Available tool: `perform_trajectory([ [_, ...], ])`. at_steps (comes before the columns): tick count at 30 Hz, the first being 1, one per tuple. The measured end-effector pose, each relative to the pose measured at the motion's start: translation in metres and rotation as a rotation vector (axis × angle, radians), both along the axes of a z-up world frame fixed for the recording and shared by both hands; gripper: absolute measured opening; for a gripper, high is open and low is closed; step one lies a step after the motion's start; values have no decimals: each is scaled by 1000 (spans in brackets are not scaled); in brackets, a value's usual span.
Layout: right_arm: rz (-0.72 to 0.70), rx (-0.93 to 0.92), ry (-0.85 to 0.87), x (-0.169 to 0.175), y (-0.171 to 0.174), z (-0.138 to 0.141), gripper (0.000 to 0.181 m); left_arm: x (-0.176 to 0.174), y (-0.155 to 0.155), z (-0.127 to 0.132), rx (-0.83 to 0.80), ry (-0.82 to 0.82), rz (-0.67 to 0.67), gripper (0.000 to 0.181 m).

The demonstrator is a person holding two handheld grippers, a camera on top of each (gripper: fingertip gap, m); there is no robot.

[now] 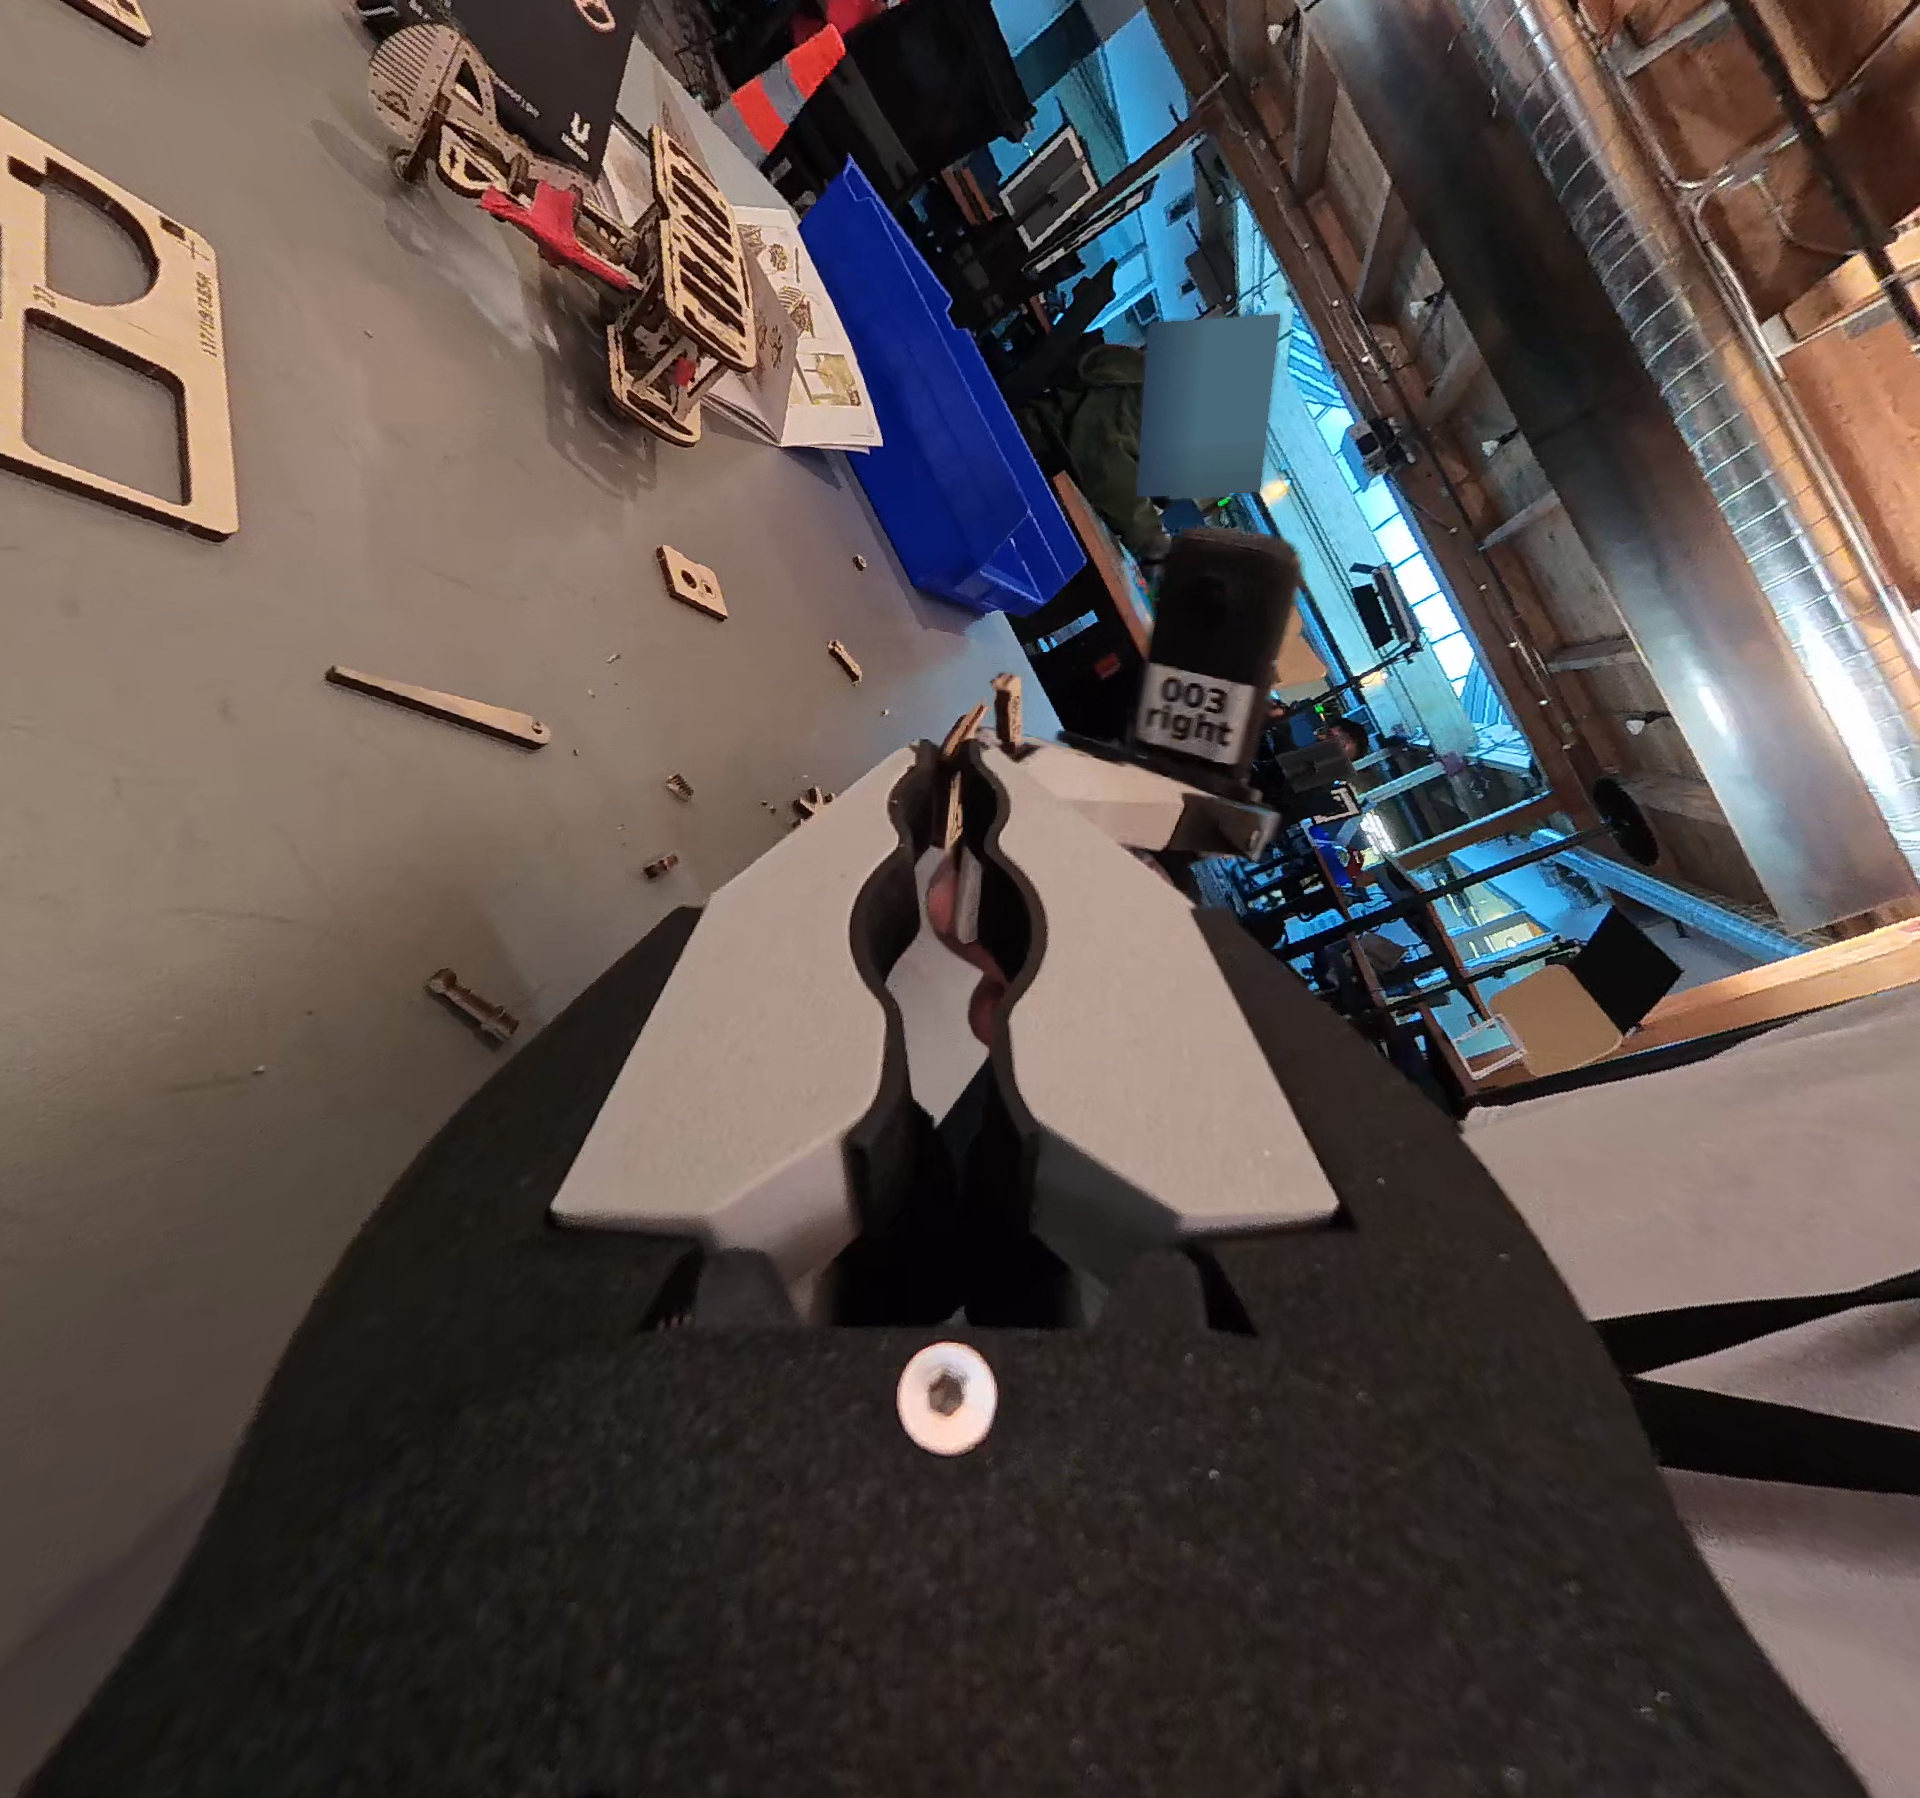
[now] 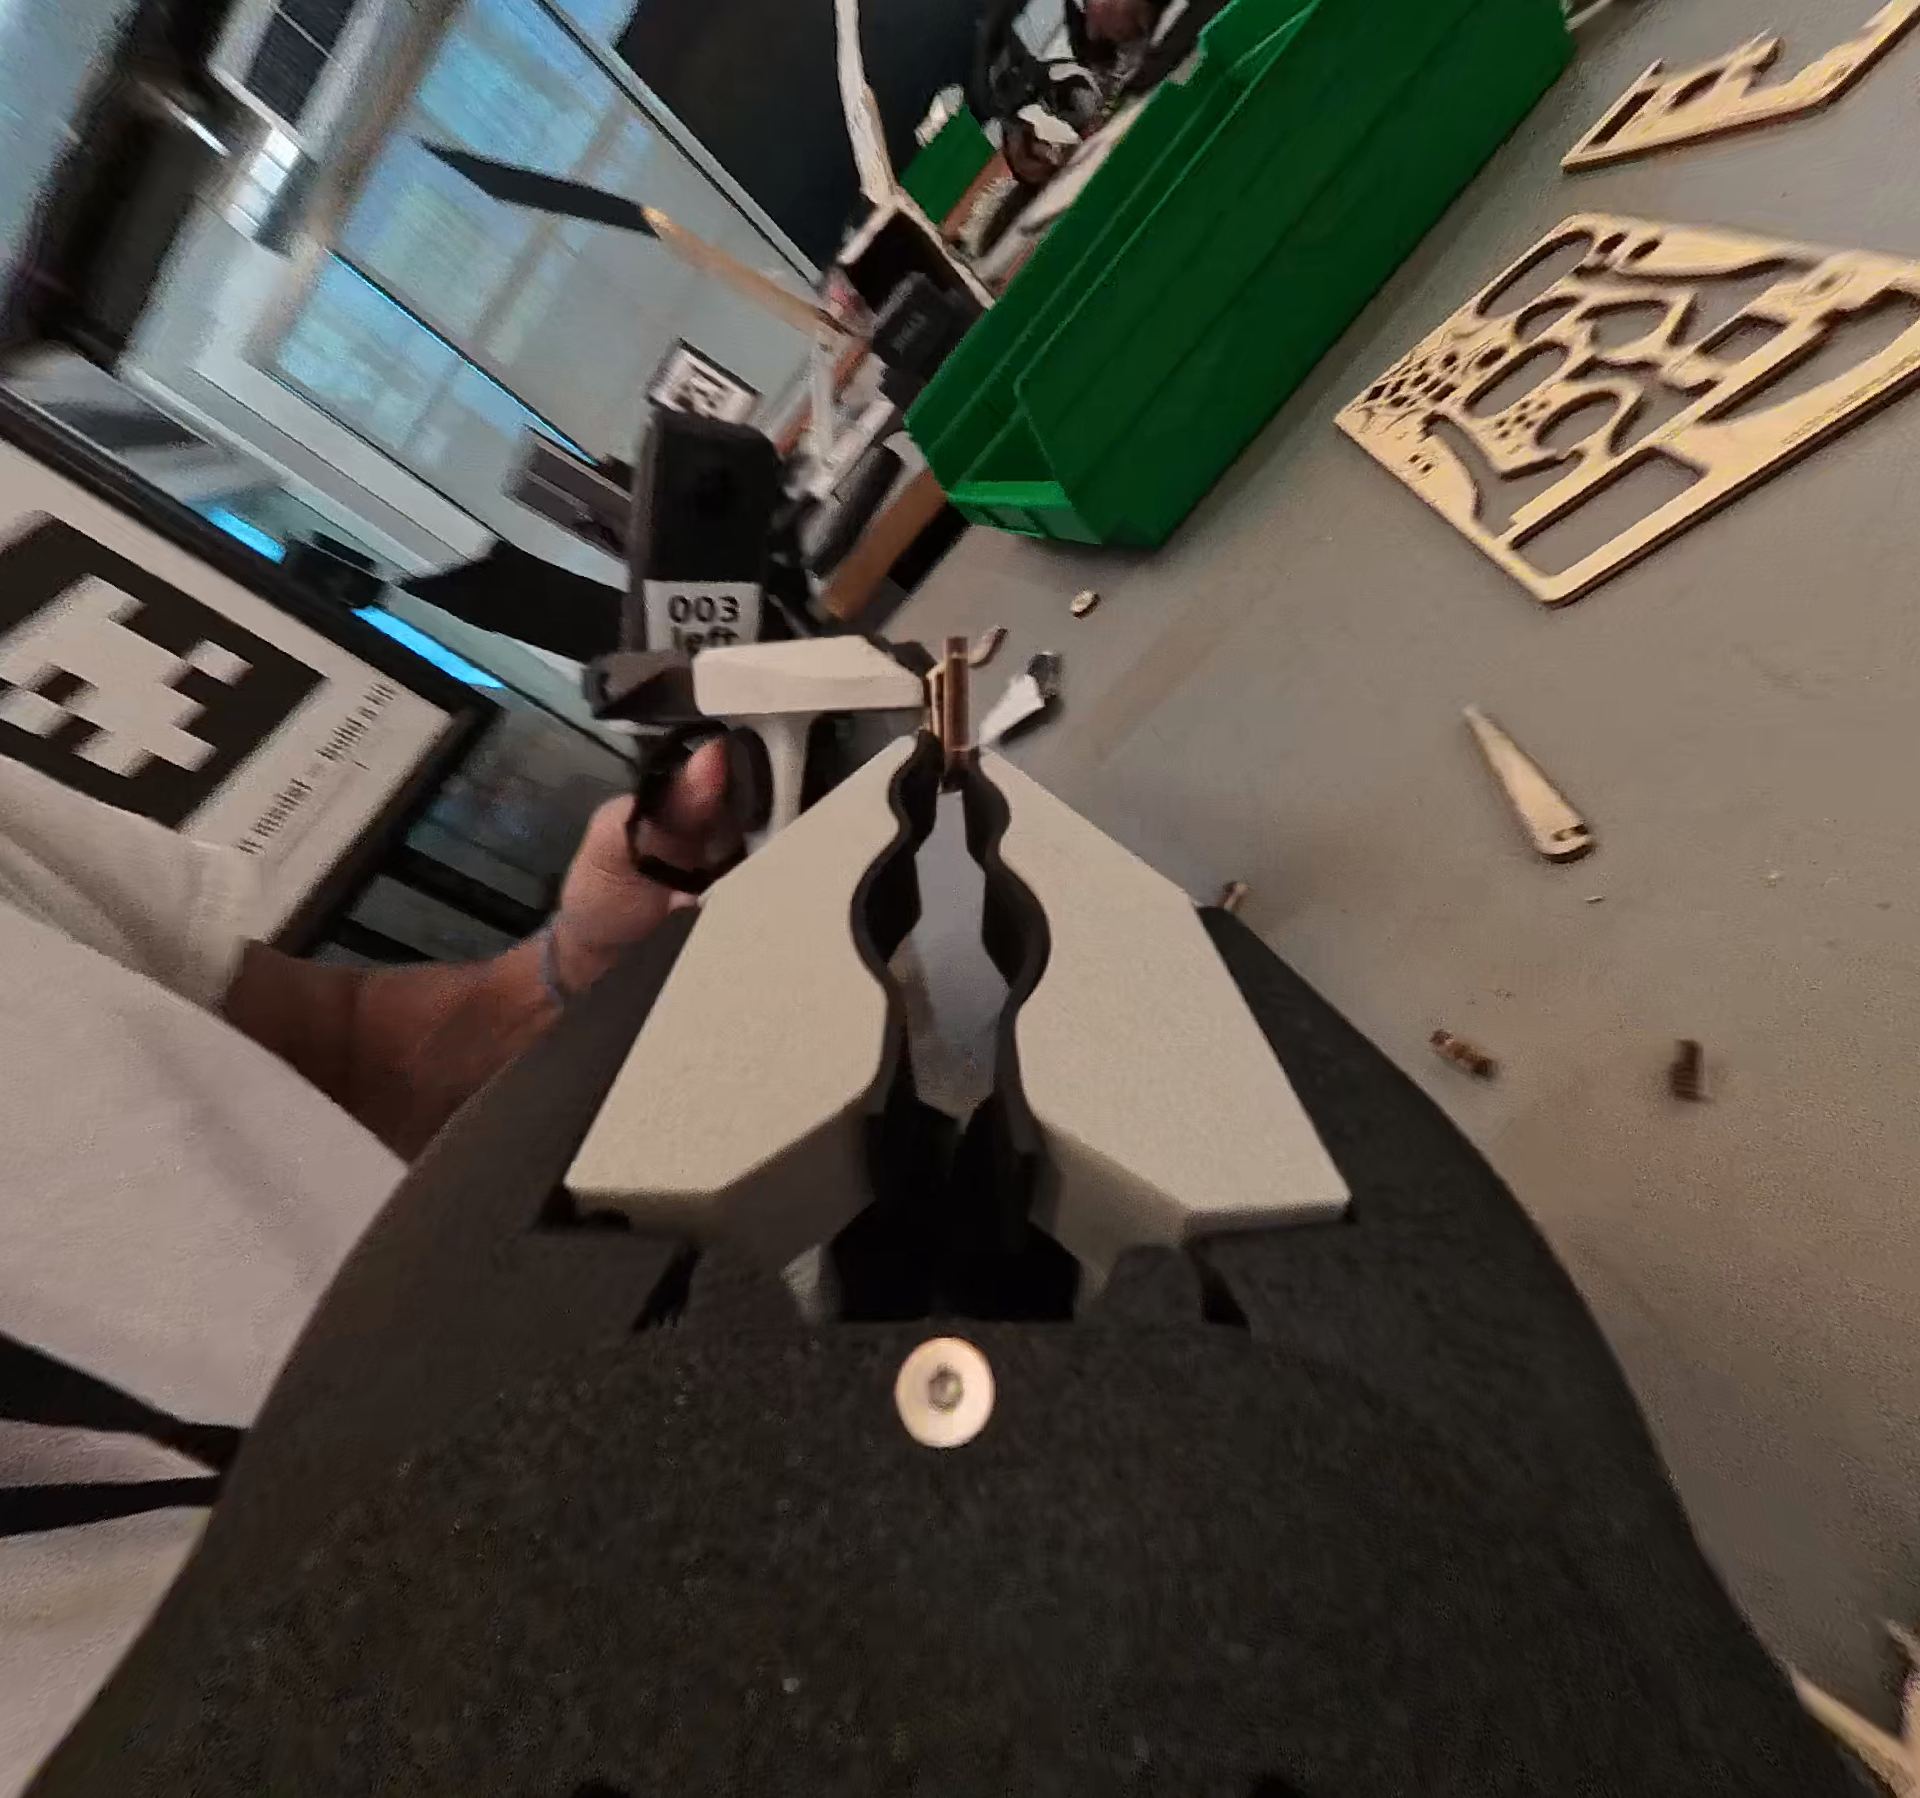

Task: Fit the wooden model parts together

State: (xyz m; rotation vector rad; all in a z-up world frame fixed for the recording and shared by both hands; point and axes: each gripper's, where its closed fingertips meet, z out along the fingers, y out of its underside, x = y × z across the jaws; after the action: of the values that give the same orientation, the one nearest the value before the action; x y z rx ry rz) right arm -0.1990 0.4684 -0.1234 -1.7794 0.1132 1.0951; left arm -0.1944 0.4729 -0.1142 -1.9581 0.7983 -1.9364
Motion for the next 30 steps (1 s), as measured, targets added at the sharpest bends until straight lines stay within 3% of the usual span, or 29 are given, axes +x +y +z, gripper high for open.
perform_trajectory([
  [10, -88, -51, -219, 6, 4, -11, 7, 4, 3, -9, 120, 65, 27, 1],
  [13, -61, -22, -131, 7, 6, -6, 9, 3, 5, -7, 33, 27, 12, 0],
  [16, -48, -38, -71, 7, 6, -9, 8, 4, 5, -7, 44, 32, 18, 0],
  [24, -183, -113, -519, 14, 3, -34, 2, 12, -4, -28, 157, 151, 38, 1],
  [30, -151, -81, -249, 12, 6, -30, 2, 6, 12, -26, 49, 95, 48, 0],
])
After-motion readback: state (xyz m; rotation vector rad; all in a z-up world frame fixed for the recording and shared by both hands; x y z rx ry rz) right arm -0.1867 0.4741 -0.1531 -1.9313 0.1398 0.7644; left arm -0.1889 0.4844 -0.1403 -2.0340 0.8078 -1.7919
